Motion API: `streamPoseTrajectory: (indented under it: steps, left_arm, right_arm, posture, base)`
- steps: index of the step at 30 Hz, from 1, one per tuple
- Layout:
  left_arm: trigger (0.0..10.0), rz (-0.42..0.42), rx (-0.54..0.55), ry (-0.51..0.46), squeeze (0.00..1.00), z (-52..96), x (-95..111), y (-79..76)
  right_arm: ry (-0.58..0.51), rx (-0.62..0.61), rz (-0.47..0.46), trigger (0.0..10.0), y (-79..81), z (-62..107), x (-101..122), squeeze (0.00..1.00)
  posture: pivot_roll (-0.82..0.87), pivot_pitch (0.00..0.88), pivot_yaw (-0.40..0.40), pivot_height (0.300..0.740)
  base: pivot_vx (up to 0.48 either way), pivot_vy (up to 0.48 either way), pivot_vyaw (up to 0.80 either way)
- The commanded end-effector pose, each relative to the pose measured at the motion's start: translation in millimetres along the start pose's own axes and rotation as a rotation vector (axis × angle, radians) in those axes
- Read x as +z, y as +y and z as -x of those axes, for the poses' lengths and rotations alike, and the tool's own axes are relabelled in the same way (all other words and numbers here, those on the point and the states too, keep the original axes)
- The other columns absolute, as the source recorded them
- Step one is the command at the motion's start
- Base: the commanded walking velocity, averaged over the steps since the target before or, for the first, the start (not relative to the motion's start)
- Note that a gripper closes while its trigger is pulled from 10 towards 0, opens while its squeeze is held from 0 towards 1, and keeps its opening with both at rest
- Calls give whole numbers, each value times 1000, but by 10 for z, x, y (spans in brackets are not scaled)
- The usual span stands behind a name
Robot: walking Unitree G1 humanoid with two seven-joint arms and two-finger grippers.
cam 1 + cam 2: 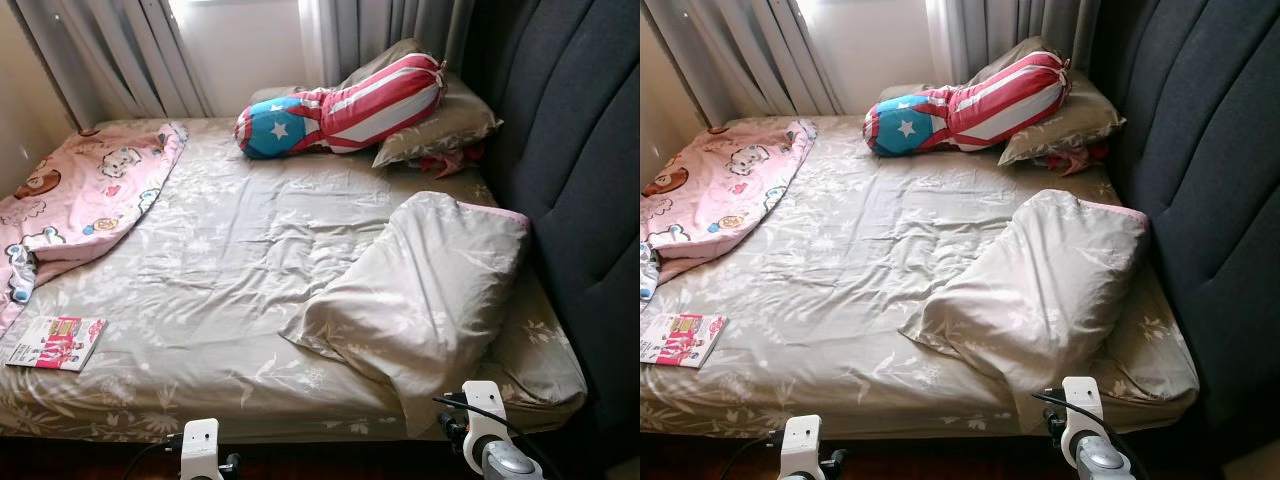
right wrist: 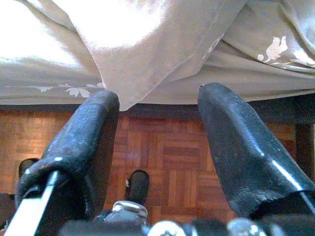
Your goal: Clean up the room
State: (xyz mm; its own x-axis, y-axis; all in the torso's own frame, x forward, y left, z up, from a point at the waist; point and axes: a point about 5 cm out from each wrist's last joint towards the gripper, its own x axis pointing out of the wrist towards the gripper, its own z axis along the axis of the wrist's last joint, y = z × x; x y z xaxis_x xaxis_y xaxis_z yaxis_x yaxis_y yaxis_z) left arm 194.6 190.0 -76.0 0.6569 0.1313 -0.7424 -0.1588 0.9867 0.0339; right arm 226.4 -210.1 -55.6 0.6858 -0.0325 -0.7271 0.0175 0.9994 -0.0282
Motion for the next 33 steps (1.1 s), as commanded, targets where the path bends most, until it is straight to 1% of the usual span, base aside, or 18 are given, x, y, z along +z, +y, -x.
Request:
streamPoseTrajectory:
  steps: [1, 4, 7, 14, 33]
  left_arm:
    - [10000, 13, 6, 21, 0, 8, -43, 21]
    - [10000, 14, 6, 21, 0, 8, -43, 20]
    - [10000, 15, 6, 21, 0, 8, -43, 20]
    - [10000, 15, 6, 21, 0, 8, -44, 18]
    - [10000, 20, 3, 18, 0, 8, -42, 17]
  right_arm:
    - [9, 5, 12, 10000, 10, 4, -28, 0]
    - [7, 6, 19, 10000, 9, 4, -25, 0]
    - [7, 8, 22, 10000, 10, 4, -24, 0]
    - [10, 2, 11, 10000, 6, 5, -30, 0]
    - [8, 4, 13, 10000, 8, 4, -28, 0]
  posture:
    - [-98, 18, 15, 740]
    - [-98, 18, 15, 740]
    - [-98, 18, 15, 740]
    - [-99, 17, 15, 740]
    - [-99, 17, 14, 740]
  base:
    - [0, 0, 0]
    - [0, 0, 0]
    - [0, 0, 800]
    - [0, 0, 0]
    - [274, 0, 0]
